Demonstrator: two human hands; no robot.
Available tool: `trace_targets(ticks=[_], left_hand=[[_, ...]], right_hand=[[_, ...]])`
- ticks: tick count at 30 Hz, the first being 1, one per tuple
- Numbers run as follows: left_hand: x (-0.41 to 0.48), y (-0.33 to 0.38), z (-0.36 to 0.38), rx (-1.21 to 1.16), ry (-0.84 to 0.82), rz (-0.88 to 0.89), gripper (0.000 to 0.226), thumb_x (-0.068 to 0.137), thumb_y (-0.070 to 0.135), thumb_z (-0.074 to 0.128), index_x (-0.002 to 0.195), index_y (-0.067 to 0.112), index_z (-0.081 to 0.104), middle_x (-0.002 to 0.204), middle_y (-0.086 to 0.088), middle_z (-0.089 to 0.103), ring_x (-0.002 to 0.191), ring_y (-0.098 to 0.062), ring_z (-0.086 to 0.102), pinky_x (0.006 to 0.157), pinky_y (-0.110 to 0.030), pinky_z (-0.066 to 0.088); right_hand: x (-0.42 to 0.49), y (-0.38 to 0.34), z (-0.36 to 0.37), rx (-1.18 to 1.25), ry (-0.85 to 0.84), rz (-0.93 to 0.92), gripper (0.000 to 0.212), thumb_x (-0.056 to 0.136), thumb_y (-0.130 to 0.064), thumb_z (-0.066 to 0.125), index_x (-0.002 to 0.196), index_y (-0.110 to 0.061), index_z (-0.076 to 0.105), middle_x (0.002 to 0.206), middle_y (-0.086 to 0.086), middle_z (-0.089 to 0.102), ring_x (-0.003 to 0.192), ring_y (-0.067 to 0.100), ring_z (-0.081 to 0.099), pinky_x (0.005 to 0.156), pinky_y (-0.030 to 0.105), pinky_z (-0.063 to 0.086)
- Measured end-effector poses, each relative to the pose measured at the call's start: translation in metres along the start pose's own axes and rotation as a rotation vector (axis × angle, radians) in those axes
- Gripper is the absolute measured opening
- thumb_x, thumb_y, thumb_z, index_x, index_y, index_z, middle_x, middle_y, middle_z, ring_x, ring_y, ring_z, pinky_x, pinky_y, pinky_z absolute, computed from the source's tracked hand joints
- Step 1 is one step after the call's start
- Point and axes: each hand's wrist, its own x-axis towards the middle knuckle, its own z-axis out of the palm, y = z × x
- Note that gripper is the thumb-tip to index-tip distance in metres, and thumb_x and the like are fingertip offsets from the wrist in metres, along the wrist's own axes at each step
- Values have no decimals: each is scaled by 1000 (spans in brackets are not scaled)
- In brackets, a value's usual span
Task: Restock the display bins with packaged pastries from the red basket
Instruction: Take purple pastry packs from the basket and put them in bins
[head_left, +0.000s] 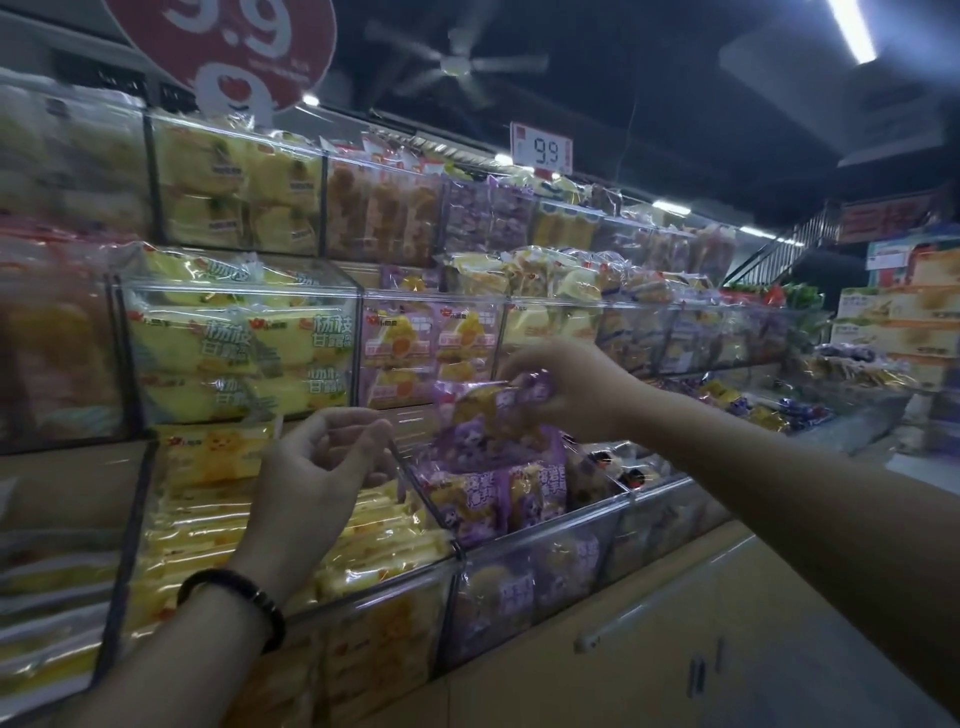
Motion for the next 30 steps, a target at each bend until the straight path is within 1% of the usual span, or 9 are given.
trace_targets(ticks=[3,8,13,17,21,23,26,28,30], left_hand=[[-1,0,1,42,-28,-8,19,91,33,74,102,18,76,89,-4,80,84,-20,78,79,-47,65],[-1,1,0,-51,0,-58,24,93,33,70,99,11,76,87,-10,78,83,-26,76,80,-54,64],[-1,2,1,-51,6,-57,21,98,27,67,92,8,74,80,-6,76,77,-20,72,74,-49,62],[1,-1,0,-38,7,-44,22,102,21,64,85,9,72,72,0,70,70,-19,63,67,-43,55],[0,-2,-1,-17,-7,-36,23,103,20,63,84,10,71,70,2,67,70,-21,58,62,-39,51],[-2,1,1,5,-26,-45,22,103,20,62,86,9,70,68,4,68,67,-20,56,59,-36,48],[-5,10,4,103,-59,-18,23,104,22,62,86,11,70,67,3,68,63,-15,57,57,-30,47],[-9,24,5,217,-129,58,22,103,25,63,86,13,70,70,-4,68,61,-15,59,56,-26,49],[-17,43,7,274,-217,99,21,102,27,65,87,14,71,74,-9,69,61,-21,61,56,-27,52]], right_hand=[[-8,9,6,-91,-121,52,32,86,-30,84,116,-26,74,99,-23,56,99,8,54,90,29,41],[-5,1,56,-63,-258,82,37,82,-31,88,117,-33,75,122,-6,69,108,15,62,95,36,53],[-3,-6,101,-67,-224,98,36,82,-21,86,113,-34,75,114,0,68,100,23,64,85,37,57],[-10,-4,104,-106,-274,148,30,84,-26,84,110,-37,74,110,1,68,92,23,64,82,42,60],[-20,-14,93,-292,-186,91,40,86,-36,81,123,-46,69,122,-5,69,123,27,51,105,52,35],[-30,-20,82,-263,-112,116,45,87,-44,80,130,-43,65,132,-6,66,133,26,46,111,57,30],[-50,-27,66,-98,69,140,27,90,-36,77,116,-35,73,114,-10,72,111,15,62,105,51,46],[-66,-30,55,17,146,144,14,90,-27,75,104,-29,77,94,-12,72,87,7,65,84,40,58],[-83,-38,46,124,156,172,5,92,-25,74,95,-28,77,79,-15,69,72,2,64,68,30,57]])
